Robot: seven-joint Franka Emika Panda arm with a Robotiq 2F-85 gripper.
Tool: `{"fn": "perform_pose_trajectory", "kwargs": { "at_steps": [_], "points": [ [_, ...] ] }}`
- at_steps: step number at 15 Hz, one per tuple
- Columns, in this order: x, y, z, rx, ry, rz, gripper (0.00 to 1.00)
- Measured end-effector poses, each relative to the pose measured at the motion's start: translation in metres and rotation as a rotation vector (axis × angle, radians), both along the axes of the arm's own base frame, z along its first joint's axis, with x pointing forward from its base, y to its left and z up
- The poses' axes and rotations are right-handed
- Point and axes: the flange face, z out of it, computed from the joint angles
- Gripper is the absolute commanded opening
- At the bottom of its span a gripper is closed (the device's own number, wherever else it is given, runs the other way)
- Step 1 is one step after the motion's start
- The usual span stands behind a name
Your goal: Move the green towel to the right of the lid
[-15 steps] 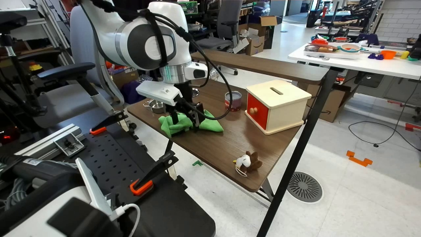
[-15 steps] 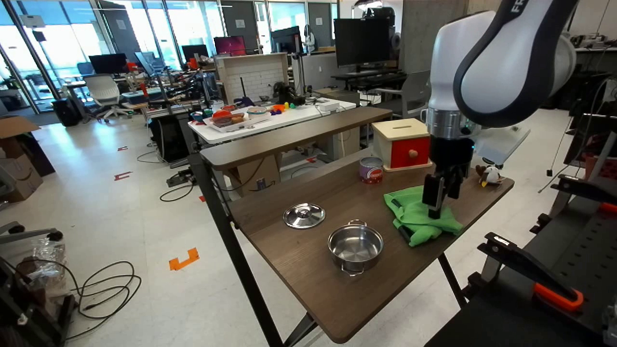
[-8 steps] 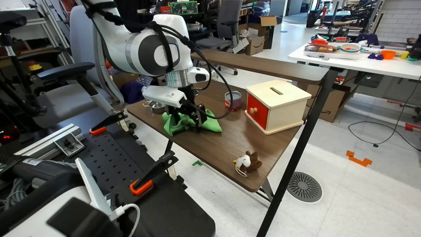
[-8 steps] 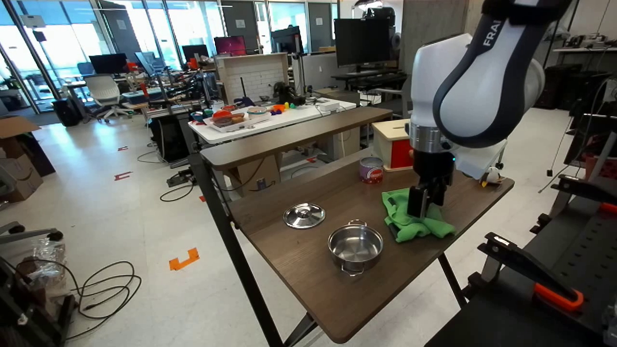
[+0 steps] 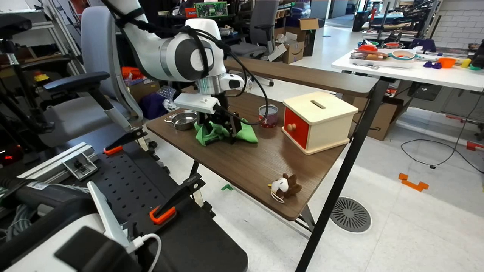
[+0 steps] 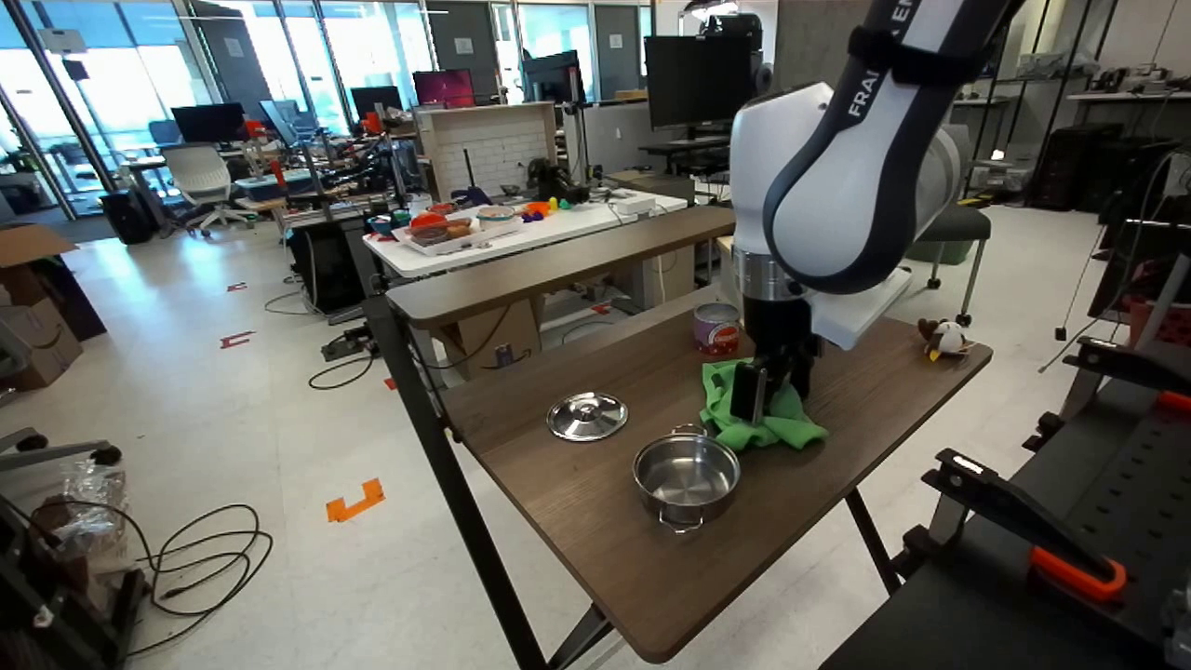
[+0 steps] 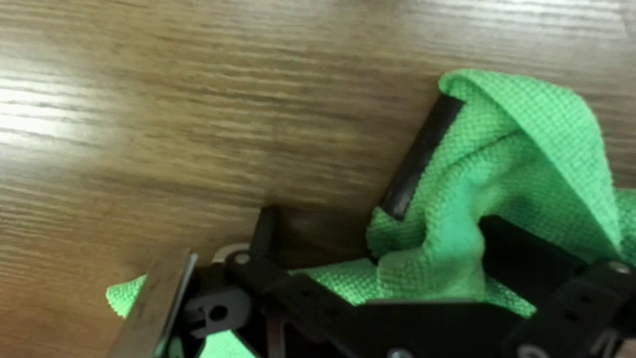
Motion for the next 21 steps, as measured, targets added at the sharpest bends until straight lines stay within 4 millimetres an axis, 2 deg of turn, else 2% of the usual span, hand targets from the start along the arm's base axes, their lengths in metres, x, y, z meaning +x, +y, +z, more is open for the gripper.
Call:
{"fn": "perform_pose_trajectory", "kwargs": {
  "at_steps": [6,11,21],
  "points": [
    [0.052,0.037,0.009,0.000,-0.037,-0.026,1.00],
    [0.086,0.065,0.012,-0.007,-0.050,-0.053,1.00],
    [0.130,0.086,0.001,-0.019,-0.071,-0.117,1.00]
  ]
}}
